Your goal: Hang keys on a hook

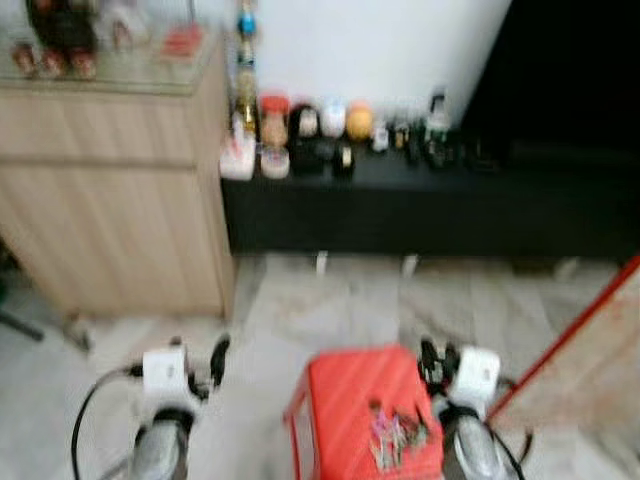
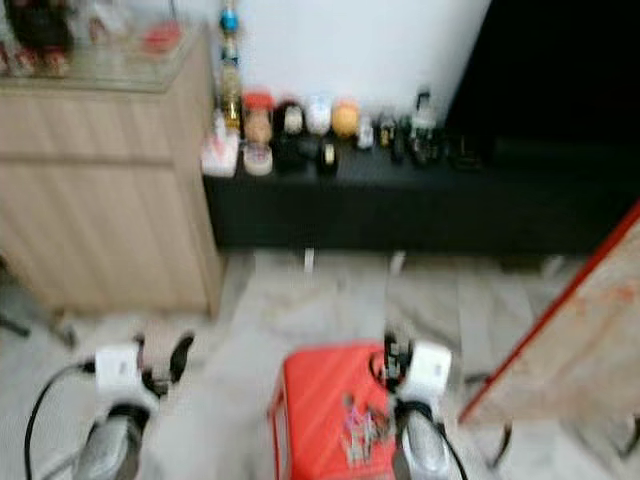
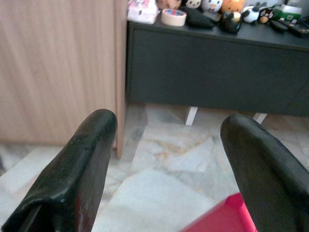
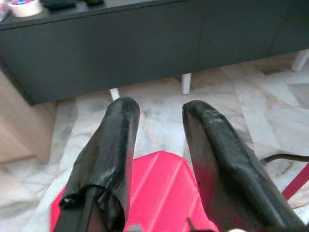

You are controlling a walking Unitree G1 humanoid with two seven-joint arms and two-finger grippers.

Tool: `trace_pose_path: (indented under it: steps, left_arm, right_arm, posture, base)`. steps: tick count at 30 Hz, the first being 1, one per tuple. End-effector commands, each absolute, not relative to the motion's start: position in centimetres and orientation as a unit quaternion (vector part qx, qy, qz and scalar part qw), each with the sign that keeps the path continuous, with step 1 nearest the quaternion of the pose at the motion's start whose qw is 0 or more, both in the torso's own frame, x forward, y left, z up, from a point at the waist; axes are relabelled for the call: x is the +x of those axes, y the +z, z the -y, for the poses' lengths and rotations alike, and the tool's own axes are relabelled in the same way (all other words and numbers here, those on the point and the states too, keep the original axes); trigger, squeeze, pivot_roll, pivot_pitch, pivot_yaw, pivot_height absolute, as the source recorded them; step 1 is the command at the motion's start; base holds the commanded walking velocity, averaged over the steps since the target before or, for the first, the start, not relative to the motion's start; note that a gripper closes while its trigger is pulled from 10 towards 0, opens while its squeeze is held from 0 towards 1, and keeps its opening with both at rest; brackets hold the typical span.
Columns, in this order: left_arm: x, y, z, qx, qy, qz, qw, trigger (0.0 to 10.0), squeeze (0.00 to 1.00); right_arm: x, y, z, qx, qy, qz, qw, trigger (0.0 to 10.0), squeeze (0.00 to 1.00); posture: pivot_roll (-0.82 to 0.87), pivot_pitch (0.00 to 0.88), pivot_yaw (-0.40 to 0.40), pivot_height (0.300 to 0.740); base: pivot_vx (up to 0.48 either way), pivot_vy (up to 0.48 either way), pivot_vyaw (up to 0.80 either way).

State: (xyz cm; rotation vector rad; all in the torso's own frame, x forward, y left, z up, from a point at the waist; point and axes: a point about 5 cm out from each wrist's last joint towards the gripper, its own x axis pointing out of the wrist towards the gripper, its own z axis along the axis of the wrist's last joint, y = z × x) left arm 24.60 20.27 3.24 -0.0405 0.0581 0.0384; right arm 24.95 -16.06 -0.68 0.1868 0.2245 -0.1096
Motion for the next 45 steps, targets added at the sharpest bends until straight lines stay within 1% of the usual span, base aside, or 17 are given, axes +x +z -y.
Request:
trace_pose_path:
  steps: [1, 19, 21, 23, 30, 39, 40, 45]
  left_arm:
    - [24.4, 2.7, -19.4, -0.032, 0.008, -0.041, 0.999, 10.0, 0.00]
    - [24.2, 2.5, -19.1, -0.036, 0.006, -0.047, 0.998, 10.0, 0.00]
    - [24.2, 2.5, -19.0, -0.036, 0.005, -0.047, 0.998, 10.0, 0.00]
    - [24.3, 2.5, -19.1, -0.036, 0.006, -0.047, 0.998, 10.0, 0.00]
    - [24.4, 2.6, -19.1, -0.034, 0.009, -0.046, 0.998, 10.0, 0.00]
    - [24.6, 2.6, -18.9, -0.032, 0.005, -0.047, 0.998, 10.0, 0.00]
    - [24.6, 2.6, -18.8, -0.032, 0.003, -0.048, 0.998, 10.0, 0.00]
    - [24.5, 2.5, -18.8, -0.030, 0.004, -0.051, 0.998, 10.0, 0.00]
  right_arm:
    - [24.5, -1.0, 17.0, 0.092, -0.072, -0.117, 0.986, 10.0, 0.00]
    - [24.6, -1.4, 16.9, 0.080, -0.058, -0.143, 0.985, 10.0, 0.00]
    - [24.6, -1.4, 16.9, 0.078, -0.056, -0.145, 0.985, 10.0, 0.00]
    - [24.8, -1.3, 16.7, 0.080, -0.051, -0.145, 0.985, 10.0, 0.00]
    - [25.2, -1.1, 16.3, 0.100, -0.045, -0.141, 0.984, 10.0, 0.00]
    - [25.3, -1.2, 15.8, 0.108, -0.024, -0.145, 0.983, 10.0, 0.00]
    - [25.3, -1.4, 15.8, 0.106, -0.026, -0.157, 0.981, 10.0, 0.00]
    - [25.2, -1.6, 15.7, 0.108, -0.020, -0.164, 0.980, 10.0, 0.00]
  posture:
    - [0.03, 0.000, -0.110, 0.740]
    - [0.03, 0.000, -0.109, 0.740]
    - [0.03, 0.000, -0.110, 0.736]
    - [0.03, 0.000, -0.110, 0.716]
    - [0.03, 0.002, -0.106, 0.686]
    - [0.02, 0.007, -0.106, 0.686]
    - [0.02, 0.008, -0.106, 0.686]
    - [0.02, 0.013, -0.108, 0.659]
  base:
    - [0.000, 0.000, 0.00]
    - [0.000, 0.000, 0.00]
    - [0.000, 0.000, 0.00]
    - [0.000, 0.000, 0.00]
    - [0.000, 0.000, 0.00]
    - [0.000, 0.000, 0.00]
    - [0.000, 0.000, 0.00]
    - [0.000, 0.000, 0.00]
